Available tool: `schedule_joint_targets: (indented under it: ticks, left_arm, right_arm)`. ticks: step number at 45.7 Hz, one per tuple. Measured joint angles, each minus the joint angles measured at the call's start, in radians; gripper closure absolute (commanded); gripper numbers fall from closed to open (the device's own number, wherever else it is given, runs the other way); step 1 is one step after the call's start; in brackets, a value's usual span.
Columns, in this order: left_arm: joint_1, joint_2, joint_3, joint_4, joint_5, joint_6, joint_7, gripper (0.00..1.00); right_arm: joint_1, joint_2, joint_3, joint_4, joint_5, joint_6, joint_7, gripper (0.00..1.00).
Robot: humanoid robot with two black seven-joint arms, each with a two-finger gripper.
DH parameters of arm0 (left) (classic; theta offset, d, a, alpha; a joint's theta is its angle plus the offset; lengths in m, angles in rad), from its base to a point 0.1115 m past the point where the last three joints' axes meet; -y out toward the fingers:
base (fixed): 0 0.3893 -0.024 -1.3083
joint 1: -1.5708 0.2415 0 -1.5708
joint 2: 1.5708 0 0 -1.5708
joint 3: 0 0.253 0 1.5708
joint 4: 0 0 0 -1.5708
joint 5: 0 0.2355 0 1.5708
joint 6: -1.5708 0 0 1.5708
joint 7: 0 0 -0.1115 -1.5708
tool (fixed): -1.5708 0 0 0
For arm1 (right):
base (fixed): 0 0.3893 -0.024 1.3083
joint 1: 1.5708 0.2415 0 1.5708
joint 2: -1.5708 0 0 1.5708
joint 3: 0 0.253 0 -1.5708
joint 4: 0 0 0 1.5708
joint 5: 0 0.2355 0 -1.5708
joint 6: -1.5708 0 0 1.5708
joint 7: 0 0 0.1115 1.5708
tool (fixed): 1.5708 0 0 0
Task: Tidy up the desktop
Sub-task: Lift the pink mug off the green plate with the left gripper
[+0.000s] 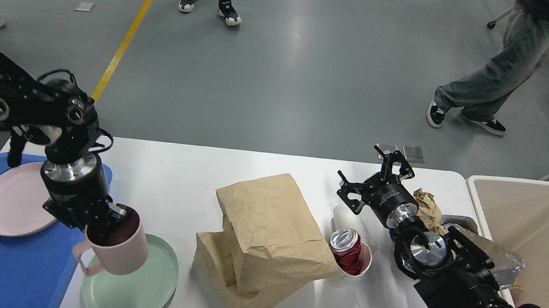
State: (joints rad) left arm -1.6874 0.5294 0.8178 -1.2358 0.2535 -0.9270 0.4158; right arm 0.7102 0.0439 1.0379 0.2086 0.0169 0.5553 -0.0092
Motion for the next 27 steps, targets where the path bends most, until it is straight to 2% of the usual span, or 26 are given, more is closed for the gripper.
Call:
schedule_joint_targets:
  ticks: [5,17,20,24,27]
  left_arm:
    - [-0.171,0.012,0.118,-0.022,-0.058,-0.028,-0.064,1.00]
    - [-0.642,0.009,0.462,-0.084,-0.098,-0.033,-0.334,1.00]
    - [-0.744,0.006,0.539,-0.093,-0.098,-0.033,-0.389,1.00]
    - [-0.870,-0.005,0.634,-0.126,-0.098,-0.033,-0.434,1.00]
    - [-0.947,-0.010,0.690,-0.158,-0.097,-0.033,-0.448,1.00]
  right_arm:
    - [0.000,0.000,0.000,0.000,0.000,0.000,0.000,0.00]
    - [0.000,0.000,0.000,0.000,0.000,0.000,0.000,0.00]
    - [0.000,0.000,0.000,0.000,0.000,0.000,0.000,0.00]
    - [0.000,0.000,0.000,0.000,0.000,0.000,0.000,0.00]
    - [0.000,0.000,0.000,0.000,0.000,0.000,0.000,0.00]
